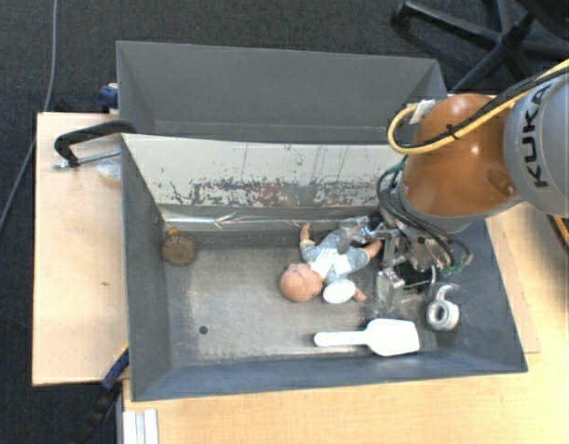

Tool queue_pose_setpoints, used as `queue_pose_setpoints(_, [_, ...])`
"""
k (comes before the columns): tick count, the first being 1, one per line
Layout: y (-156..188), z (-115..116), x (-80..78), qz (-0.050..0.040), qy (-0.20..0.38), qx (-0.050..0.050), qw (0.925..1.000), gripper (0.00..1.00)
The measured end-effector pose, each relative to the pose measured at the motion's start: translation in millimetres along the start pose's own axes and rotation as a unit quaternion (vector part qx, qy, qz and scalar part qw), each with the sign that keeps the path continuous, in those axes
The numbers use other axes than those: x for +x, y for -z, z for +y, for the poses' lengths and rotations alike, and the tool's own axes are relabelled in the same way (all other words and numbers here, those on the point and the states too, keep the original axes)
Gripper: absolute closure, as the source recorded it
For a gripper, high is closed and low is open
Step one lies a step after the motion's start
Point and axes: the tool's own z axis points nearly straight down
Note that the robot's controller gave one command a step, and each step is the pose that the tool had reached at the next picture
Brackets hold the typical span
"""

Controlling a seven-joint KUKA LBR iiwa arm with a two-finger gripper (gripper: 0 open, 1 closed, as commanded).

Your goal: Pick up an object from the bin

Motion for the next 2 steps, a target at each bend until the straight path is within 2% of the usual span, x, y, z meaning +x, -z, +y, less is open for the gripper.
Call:
queue_pose_setpoints(1, [-49,3,-13.2,-0.0021,-0.141,0.0,0.99,0.0])
queue_pose_setpoints(2, [-68,24,-27.8,-0.0026,-0.112,0.002,0.9937,0.0])
